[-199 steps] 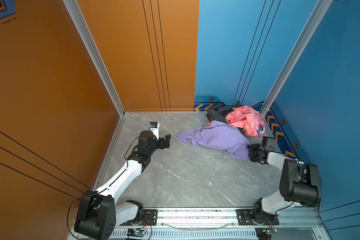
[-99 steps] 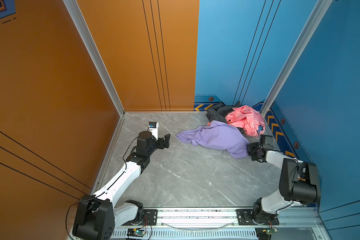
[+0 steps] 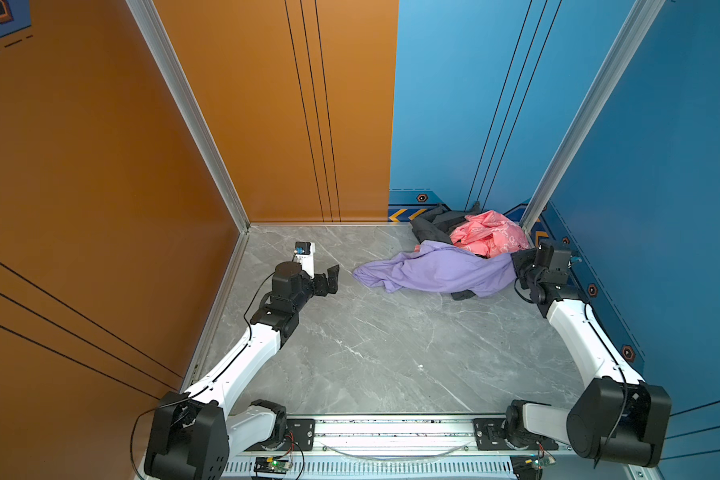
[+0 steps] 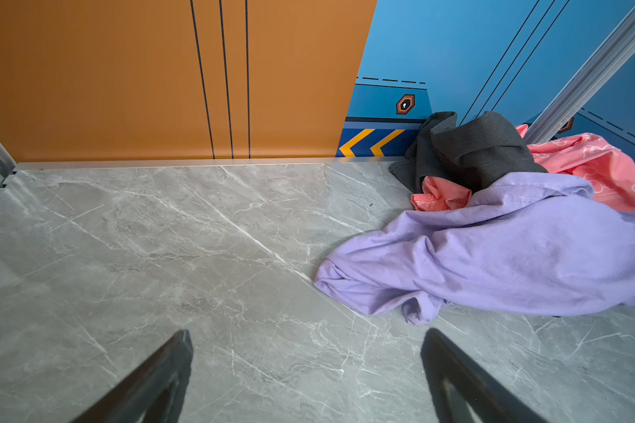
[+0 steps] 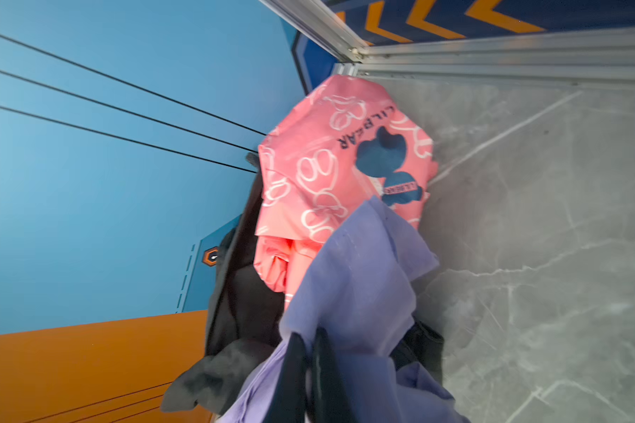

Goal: Pick out a specific cloth from the pile

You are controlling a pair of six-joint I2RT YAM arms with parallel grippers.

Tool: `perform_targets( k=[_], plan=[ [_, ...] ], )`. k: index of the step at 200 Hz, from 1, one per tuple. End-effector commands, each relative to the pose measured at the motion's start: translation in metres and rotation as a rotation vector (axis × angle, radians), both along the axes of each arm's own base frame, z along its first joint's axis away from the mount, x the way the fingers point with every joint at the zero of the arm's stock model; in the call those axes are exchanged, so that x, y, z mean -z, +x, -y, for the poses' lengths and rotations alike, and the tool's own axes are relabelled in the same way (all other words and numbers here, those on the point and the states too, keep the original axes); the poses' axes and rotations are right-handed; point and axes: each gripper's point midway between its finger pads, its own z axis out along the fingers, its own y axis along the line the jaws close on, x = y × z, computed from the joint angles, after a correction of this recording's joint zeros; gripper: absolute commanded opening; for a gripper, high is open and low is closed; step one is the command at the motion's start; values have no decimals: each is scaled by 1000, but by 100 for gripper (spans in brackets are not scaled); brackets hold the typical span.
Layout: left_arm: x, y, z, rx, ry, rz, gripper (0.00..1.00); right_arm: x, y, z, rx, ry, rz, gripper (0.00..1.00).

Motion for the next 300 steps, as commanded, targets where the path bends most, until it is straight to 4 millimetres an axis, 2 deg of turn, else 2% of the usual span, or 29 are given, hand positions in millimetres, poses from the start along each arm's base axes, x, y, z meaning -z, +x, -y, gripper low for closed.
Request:
perform_targets(
  k=[1, 25, 41, 75, 95, 126, 143, 159, 205, 246, 280, 295, 297, 300],
  plan=[
    [-29, 5, 6, 30, -36, 69, 98, -42, 2, -4, -13, -124, 50, 0],
    [-41, 6, 16, 75, -65, 100, 98, -85, 13, -32, -103, -222, 128, 0],
    [-49, 8, 24, 110, -83, 118, 98, -113, 21, -57, -183, -295, 195, 0],
    [-66, 9, 43, 185, -97, 153, 98, -165, 33, -126, -385, -447, 322, 0],
    [-76, 8, 55, 233, -91, 184, 98, -185, 35, -173, -525, -504, 386, 0],
    [-92, 6, 72, 300, -86, 226, 98, -190, 37, -237, -696, -469, 448, 0],
    [-99, 4, 81, 334, -90, 250, 98, -185, 34, -271, -794, -459, 460, 0],
    [-106, 0, 93, 377, -91, 276, 100, -179, 30, -300, -874, -435, 468, 0],
    [-112, -10, 130, 537, -107, 297, 94, -162, 11, -372, -1093, -339, 472, 0],
    [-111, 0, 141, 523, -146, 307, 93, -161, -4, -405, -1187, -293, 490, 0],
    [-115, 16, 147, 501, -208, 314, 89, -159, -12, -421, -1230, -262, 491, 0],
    [-108, 22, 149, 496, -214, 299, 87, -158, -13, -425, -1237, -252, 493, 0],
    [-107, 22, 149, 497, -214, 295, 84, -158, -13, -426, -1237, -252, 492, 0],
    [-118, 24, 150, 500, -221, 320, 82, -159, -14, -426, -1238, -250, 493, 0]
  ],
)
